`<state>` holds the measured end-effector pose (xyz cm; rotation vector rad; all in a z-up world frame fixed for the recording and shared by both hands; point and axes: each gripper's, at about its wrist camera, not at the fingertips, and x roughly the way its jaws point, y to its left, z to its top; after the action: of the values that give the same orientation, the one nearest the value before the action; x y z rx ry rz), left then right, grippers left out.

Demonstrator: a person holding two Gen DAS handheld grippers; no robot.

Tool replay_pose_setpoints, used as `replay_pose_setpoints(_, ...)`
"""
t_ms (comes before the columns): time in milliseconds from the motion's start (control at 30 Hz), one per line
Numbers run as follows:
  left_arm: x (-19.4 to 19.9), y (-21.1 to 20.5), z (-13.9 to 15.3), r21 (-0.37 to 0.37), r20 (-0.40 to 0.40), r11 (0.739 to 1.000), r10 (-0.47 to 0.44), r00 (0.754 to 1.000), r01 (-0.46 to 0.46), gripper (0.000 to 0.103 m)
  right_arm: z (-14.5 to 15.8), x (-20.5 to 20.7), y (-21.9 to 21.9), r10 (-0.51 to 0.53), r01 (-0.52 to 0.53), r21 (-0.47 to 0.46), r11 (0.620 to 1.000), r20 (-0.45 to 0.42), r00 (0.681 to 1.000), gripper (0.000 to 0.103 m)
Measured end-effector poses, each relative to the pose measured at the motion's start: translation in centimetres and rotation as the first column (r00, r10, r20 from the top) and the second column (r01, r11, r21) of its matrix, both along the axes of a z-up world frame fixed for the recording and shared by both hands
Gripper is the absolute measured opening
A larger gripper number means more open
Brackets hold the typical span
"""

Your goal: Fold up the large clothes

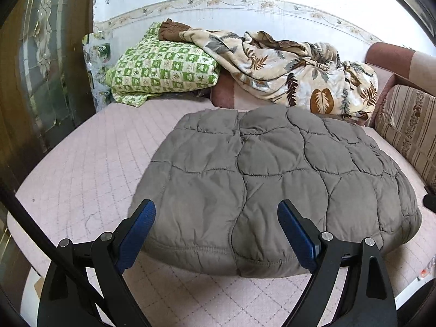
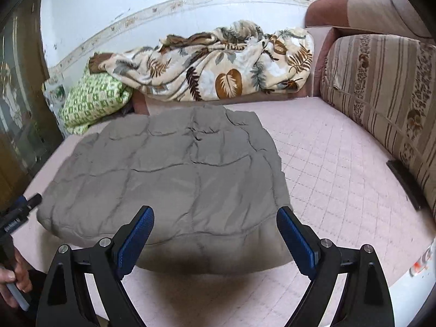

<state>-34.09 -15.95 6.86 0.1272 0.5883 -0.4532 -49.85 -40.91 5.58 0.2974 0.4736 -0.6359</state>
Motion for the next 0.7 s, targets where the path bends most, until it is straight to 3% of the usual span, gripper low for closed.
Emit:
replay_pose_setpoints(100,1.2,-0.8,-1.4,0.046,-0.005,0.999,0.007,1.000,-0.007,0.091,-2.0,0.5,-1.9,-0.022,0.023,0.034,0.999,-0.016,1.000,0.094)
replay_pose_setpoints(200,3.1,-1.5,-3.7,0.045,-0.081,0.999,0.022,0.997,-0.018,0.091,-4.3,1.3,-3.4,-0.039,0.045,0.108,0.993,-0.062,0.997,0.094)
replay_pose_setpoints(433,3.2,-1.7,-4.3,0.004,-0.051,1.000,0.031,0.998,-0.030,0.091,-4.8,2.5,-3.2,-0.033,0.038,0.062,0.997,-0.083,0.996,0.098)
replay_pose_setpoints(567,2.6,-1.2,-3.8,-0.034,-0.028,0.999,0.029,0.999,-0.030,0.091,-2.3,1.2,0.0,-0.081,0.083,-0.129,0.988,0.017,0.997,0.097)
replay_pose_setpoints(700,1.1,-1.8,-3.4,-0.029,0.031,1.000,0.009,0.999,-0.008,0.091,-1.6,2.3,3.1,0.003,0.005,-0.225,0.974,0.034,0.999,0.097)
